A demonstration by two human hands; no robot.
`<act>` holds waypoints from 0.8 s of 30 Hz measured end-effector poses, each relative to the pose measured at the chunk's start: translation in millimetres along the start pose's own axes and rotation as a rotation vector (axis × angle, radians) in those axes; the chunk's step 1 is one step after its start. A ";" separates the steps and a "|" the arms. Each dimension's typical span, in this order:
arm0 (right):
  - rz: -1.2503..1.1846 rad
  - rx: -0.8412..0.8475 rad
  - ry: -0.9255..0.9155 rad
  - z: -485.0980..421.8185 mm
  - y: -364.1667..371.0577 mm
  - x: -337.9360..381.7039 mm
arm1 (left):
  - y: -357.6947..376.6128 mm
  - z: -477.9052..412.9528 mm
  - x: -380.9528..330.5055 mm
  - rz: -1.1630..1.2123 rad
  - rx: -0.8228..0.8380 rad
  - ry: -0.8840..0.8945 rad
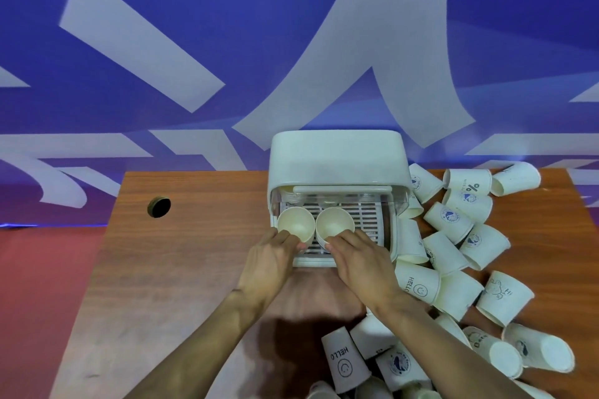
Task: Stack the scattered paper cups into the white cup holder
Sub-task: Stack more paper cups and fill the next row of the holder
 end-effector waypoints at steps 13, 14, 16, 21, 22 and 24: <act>-0.026 0.013 -0.019 21.3 -30.9 -8.4 | -15.9 21.4 -25.5 -0.103 -0.159 0.139; -0.027 -0.006 -0.021 27.7 -34.0 -10.4 | -16.5 24.1 -30.6 -0.098 -0.173 0.196; -0.012 -0.008 -0.042 43.4 -38.0 -13.8 | -13.6 30.8 -40.8 -0.078 -0.120 0.333; 0.029 0.110 -0.211 88.0 -40.6 -8.5 | 8.4 63.1 -59.2 -0.143 0.240 0.550; 0.043 0.133 -0.257 96.7 -41.0 -6.3 | 12.4 71.0 -60.6 -0.159 0.286 0.541; 0.052 0.173 -0.311 111.5 -41.5 -1.1 | 15.6 86.3 -63.3 -0.192 0.331 0.506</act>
Point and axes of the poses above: each hand's wrist, its own z-axis away from the middle knuckle, its own y-axis out of the palm, x = y × z, the point moved 2 cm from there along -z, towards the middle knuckle, and after that the axes turned 11 degrees about z, right-handed, at the moved point
